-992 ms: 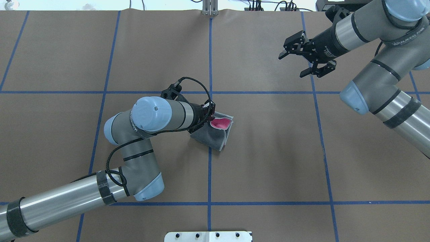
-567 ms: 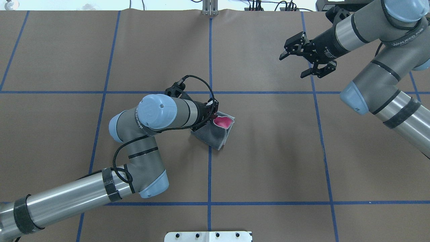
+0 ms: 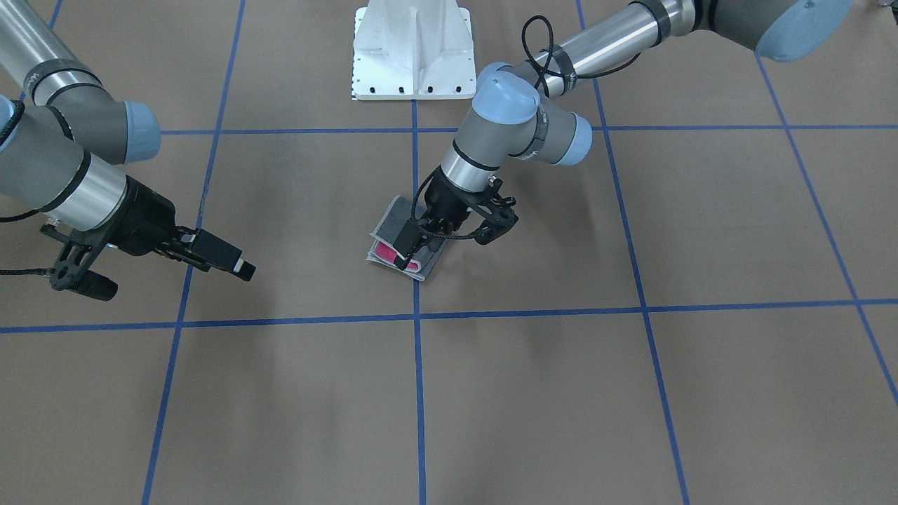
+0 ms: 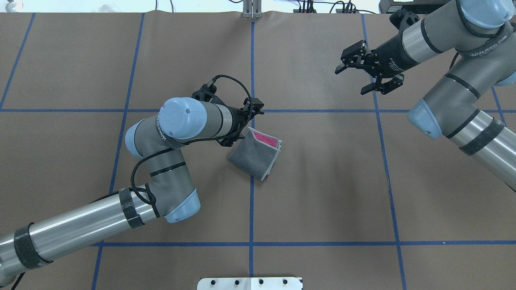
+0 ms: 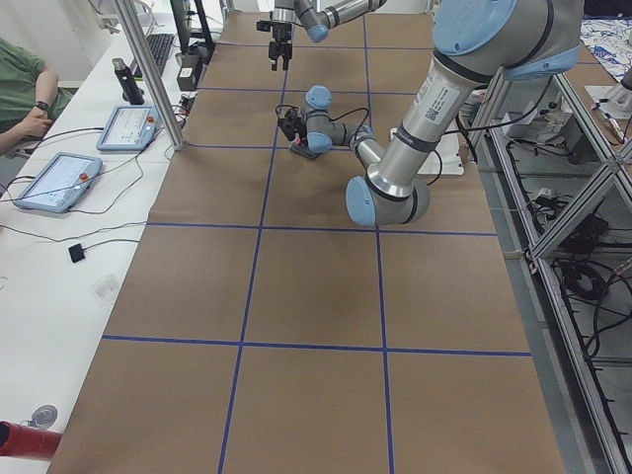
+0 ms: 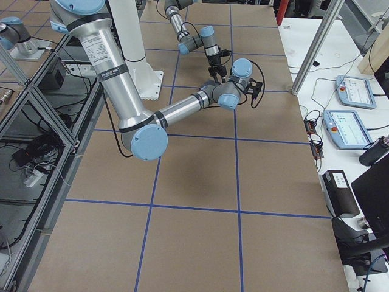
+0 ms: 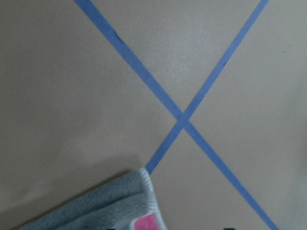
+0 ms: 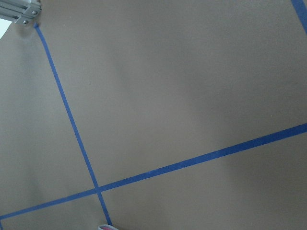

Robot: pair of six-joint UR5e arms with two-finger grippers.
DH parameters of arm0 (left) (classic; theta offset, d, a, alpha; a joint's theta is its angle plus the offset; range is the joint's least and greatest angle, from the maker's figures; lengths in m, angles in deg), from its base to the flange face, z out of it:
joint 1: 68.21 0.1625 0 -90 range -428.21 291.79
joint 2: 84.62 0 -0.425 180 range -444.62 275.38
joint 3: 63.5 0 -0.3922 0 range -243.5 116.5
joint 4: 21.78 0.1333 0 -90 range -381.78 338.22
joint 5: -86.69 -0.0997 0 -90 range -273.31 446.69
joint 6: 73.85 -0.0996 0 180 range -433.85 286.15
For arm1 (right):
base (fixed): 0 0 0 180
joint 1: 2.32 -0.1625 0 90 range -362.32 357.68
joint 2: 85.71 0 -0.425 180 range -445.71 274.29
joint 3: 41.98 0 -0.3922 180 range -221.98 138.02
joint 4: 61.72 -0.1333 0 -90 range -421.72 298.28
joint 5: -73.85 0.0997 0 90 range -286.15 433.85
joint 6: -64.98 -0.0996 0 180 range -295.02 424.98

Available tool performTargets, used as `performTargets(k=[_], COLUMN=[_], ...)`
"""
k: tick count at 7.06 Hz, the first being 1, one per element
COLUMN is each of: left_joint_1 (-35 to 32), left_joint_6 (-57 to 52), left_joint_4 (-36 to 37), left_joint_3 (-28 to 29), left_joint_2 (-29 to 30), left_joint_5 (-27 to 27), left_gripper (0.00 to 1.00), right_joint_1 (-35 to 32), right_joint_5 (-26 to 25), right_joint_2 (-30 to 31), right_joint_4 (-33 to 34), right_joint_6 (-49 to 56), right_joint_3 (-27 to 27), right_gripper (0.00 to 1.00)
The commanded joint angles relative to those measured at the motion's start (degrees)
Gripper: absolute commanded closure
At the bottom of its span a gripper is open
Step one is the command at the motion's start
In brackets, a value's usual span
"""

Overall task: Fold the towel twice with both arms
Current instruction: 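Open the left gripper and raise the left arm away from the towel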

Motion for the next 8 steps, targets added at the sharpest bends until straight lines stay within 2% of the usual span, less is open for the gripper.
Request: performTargets(k=[1,4,6,8], left_joint_1=[-5.95,-12.37,-15.72,-17.48], left_joint_6=[-0.73,-4.49,-6.62,-7.05], left_joint_4=[0.07,0.33,0.42,0.42], left_joint_3=[-0.01,-0.01,-0.01,-0.01], left_joint_2=[-0.04,-1.17,-1.97,-2.06], left_joint_5=[5.58,13.59,17.74,19.85], left_gripper=[0.00,0.00,0.00,0.00], right_joint_1=[2.61,9.72,17.97,21.51], right_joint_5=[-0.13,-6.54,-17.84,-22.00], right_joint_2=[-0.48,-1.80,-1.63,-1.80], right_joint_4=[-0.11,-0.54,-6.42,-6.44], right_joint_6=[-0.02,0.67,8.36,13.33], right_joint_3=[1.07,2.65,1.87,1.60], right_gripper=[0.00,0.01,0.01,0.01])
